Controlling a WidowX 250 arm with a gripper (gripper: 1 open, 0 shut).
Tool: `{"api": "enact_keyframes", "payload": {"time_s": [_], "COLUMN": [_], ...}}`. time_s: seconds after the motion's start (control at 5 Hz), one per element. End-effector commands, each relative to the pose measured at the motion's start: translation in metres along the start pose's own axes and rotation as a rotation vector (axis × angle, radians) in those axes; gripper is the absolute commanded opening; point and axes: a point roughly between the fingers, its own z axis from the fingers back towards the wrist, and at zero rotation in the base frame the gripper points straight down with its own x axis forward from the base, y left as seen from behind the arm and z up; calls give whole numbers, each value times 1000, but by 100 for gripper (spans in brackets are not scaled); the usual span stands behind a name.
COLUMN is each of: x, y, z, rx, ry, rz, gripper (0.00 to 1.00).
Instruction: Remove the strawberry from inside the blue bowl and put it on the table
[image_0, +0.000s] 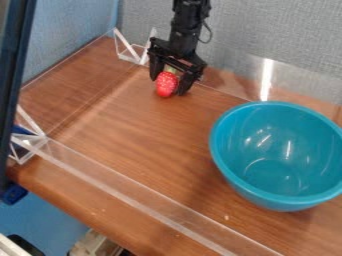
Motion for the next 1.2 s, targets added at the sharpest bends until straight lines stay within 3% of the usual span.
{"api": "enact_keyframes", "payload": {"time_s": [0.0,1.0], "x": [-5,-25], "y": [10,13], "z": [16,43], "rx": [-12,-62], "ry": [-42,-96], "rz": [27,49], "gripper": [100,100]}}
